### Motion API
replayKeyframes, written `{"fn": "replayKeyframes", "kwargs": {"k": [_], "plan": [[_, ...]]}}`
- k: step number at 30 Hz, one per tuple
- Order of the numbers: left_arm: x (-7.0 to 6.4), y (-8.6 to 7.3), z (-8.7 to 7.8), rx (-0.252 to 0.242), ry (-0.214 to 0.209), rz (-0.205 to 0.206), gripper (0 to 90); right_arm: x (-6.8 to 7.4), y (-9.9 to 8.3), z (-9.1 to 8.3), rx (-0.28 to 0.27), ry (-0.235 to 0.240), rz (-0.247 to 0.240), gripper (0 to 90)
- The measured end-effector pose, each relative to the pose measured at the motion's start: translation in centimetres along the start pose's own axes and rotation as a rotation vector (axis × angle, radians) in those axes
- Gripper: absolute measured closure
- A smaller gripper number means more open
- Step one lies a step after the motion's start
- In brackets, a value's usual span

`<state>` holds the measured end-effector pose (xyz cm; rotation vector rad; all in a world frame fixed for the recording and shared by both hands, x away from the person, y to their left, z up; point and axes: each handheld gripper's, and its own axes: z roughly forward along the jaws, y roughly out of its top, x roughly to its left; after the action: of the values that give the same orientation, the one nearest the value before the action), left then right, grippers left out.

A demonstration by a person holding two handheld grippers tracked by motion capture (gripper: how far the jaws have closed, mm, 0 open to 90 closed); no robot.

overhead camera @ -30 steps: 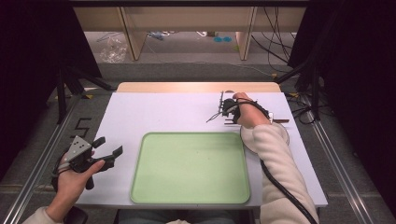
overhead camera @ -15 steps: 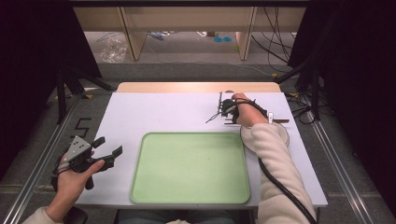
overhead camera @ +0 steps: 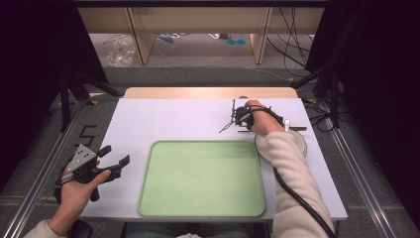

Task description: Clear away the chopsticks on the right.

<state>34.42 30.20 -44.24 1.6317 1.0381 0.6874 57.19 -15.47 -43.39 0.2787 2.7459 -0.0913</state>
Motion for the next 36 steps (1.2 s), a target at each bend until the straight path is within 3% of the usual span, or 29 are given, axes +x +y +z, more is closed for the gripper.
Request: {"fn": "replayKeyframes", "kwargs": {"k": [5,13,17,23,25,27,28,30,32,33,34,36], "plan": [[0.0,0.0,0.0,0.000,0.000,0.000,20.0,0.0,0.0,-0.2,-0.001,-0.018,-0.023,87.6],[0.0,0.0,0.0,0.002,0.001,0.002,20.1,-0.3,-0.1,-1.3,-0.033,-0.070,-0.011,87.8],[0.0,0.0,0.0,0.000,0.002,0.000,20.1,-0.9,-0.2,-2.6,-0.083,-0.115,-0.011,87.9],[0.0,0.0,0.0,0.002,0.003,0.001,20.1,-1.7,-0.4,-5.5,-0.177,-0.197,0.053,88.0],[0.0,0.0,0.0,0.002,0.003,0.001,20.1,-2.1,-0.6,-7.2,-0.252,-0.246,0.089,88.0],[0.0,0.0,0.0,0.001,0.003,0.001,20.1,-1.9,-0.7,-8.3,-0.299,-0.255,0.158,88.0],[0.0,0.0,0.0,0.001,0.003,0.001,20.0,-1.9,-0.7,-8.3,-0.299,-0.255,0.158,88.0],[0.0,0.0,-0.1,0.001,0.004,0.001,20.1,-2.0,-1.0,-9.4,-0.349,-0.289,0.187,88.0],[0.0,0.0,-0.1,0.001,0.004,0.001,20.1,-1.8,-1.3,-10.4,-0.408,-0.313,0.245,88.0],[0.0,0.0,-0.1,0.002,0.004,0.001,20.1,-1.8,-1.7,-11.4,-0.462,-0.322,0.284,88.0],[0.0,0.0,0.0,0.002,0.004,0.001,20.1,-1.8,-1.7,-11.4,-0.462,-0.322,0.284,88.0],[0.0,0.0,-0.1,0.002,0.004,0.002,20.1,-1.8,-2.3,-12.6,-0.540,-0.319,0.352,88.0]]}}
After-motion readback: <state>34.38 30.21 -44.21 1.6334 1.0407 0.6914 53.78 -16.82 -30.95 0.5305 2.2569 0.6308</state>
